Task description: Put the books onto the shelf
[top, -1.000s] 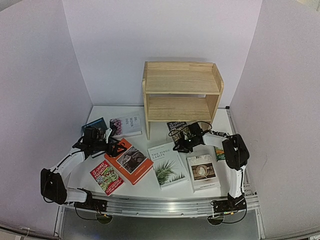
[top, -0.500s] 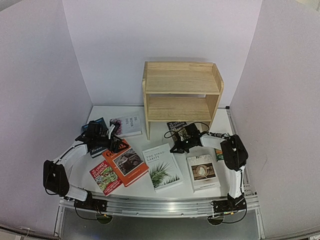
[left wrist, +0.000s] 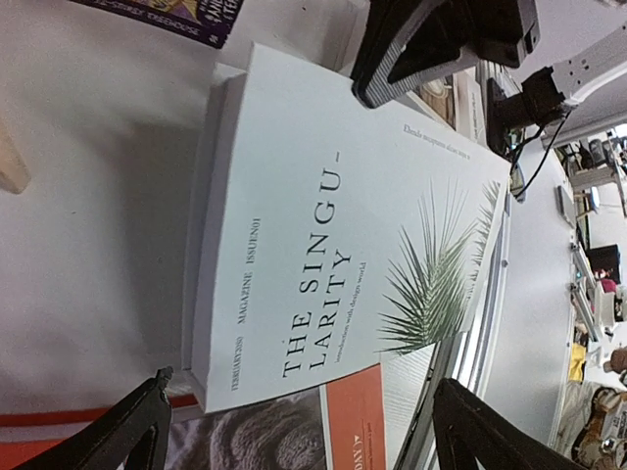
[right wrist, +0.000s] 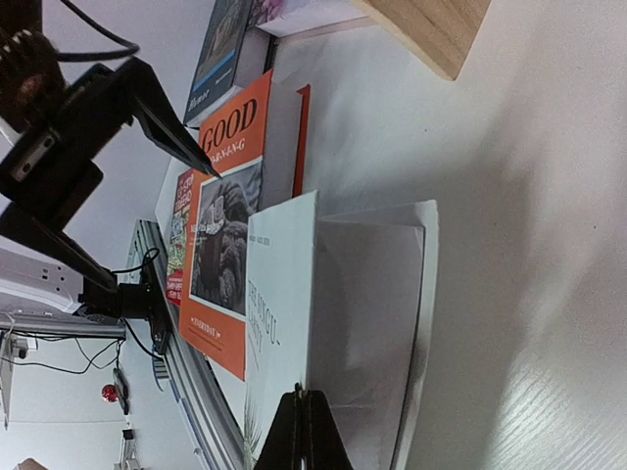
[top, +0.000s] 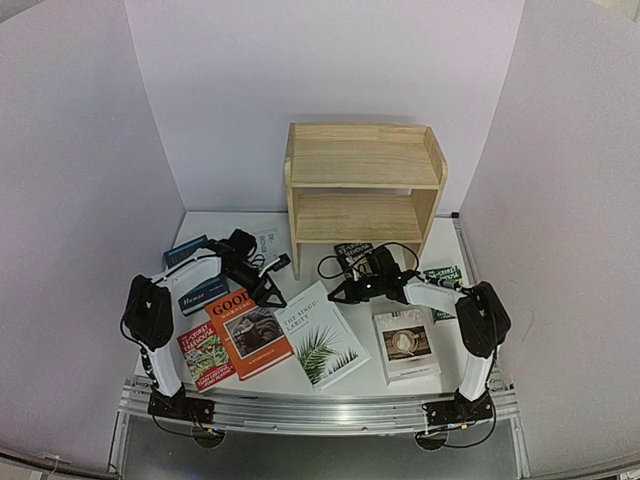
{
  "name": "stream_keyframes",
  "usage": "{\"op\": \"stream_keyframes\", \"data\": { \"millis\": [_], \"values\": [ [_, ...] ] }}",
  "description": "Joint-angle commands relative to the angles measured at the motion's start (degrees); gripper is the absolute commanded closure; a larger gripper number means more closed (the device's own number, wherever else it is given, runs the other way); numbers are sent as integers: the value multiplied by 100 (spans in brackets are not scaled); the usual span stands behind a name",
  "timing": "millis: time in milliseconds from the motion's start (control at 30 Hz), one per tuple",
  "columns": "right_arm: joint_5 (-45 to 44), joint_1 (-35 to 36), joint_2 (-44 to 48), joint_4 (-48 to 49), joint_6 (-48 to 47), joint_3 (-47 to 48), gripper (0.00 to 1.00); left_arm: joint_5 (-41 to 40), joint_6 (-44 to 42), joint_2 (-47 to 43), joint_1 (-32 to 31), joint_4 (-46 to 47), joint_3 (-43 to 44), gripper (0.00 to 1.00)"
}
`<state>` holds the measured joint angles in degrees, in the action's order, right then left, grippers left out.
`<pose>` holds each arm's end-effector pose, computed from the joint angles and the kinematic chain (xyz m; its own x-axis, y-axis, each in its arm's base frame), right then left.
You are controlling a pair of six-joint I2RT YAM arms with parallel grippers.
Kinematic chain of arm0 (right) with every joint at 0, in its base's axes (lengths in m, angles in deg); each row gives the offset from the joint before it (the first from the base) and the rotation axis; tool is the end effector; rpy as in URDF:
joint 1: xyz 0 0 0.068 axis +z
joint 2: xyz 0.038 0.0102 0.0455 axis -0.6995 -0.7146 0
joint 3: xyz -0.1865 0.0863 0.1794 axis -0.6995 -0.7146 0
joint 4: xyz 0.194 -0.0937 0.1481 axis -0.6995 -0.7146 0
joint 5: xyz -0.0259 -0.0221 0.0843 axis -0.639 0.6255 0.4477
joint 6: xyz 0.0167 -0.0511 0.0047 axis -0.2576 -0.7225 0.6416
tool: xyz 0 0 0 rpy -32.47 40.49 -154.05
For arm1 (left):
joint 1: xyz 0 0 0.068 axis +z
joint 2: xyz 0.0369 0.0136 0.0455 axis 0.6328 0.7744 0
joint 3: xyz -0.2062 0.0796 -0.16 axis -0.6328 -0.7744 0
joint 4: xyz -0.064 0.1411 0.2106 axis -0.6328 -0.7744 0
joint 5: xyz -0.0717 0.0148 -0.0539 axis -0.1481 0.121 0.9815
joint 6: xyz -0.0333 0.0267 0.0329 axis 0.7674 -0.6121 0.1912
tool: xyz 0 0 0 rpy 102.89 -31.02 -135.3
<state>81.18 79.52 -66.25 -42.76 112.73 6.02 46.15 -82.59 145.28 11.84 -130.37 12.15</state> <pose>0.3272 0.2563 0.1940 -0.8387 -0.1581 -0.5211 -0.5215 0.5083 0.6853 0.3251 -0.1980 0.2282 -0.5640 0.6078 -0.5590 0.8115 0.2827 -0.5115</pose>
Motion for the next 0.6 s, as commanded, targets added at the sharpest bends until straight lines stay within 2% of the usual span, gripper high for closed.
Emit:
{"op": "stream_keyframes", "data": {
  "millis": [0, 133, 267, 367, 433, 500, 533, 567],
  "values": [
    [10, -7, 112, 553, -87, 7, 100, 30, -114, 408, -177, 413, 313, 10],
    [39, -7, 63, 623, -97, 74, 100, 90, -187, 716, -307, 672, 446, 17],
    [40, -7, 59, 667, -100, 78, 100, 126, -11, 987, -336, 826, 557, 32],
    [30, -7, 51, 690, -86, 79, 100, 246, -18, 940, -332, 843, 531, 52],
    [0, -6, 40, 692, -91, 101, 100, 277, -22, 888, -334, 767, 558, 76],
    [-33, -7, 3, 692, -97, 150, 100, 330, -46, 841, -335, 633, 624, 95],
    [-43, -7, -29, 695, -91, 185, 100, 398, -78, 818, -337, 513, 661, 100],
    [-52, -7, -59, 696, -82, 216, 100, 488, -98, 793, -337, 432, 659, 100]
  ]
}}
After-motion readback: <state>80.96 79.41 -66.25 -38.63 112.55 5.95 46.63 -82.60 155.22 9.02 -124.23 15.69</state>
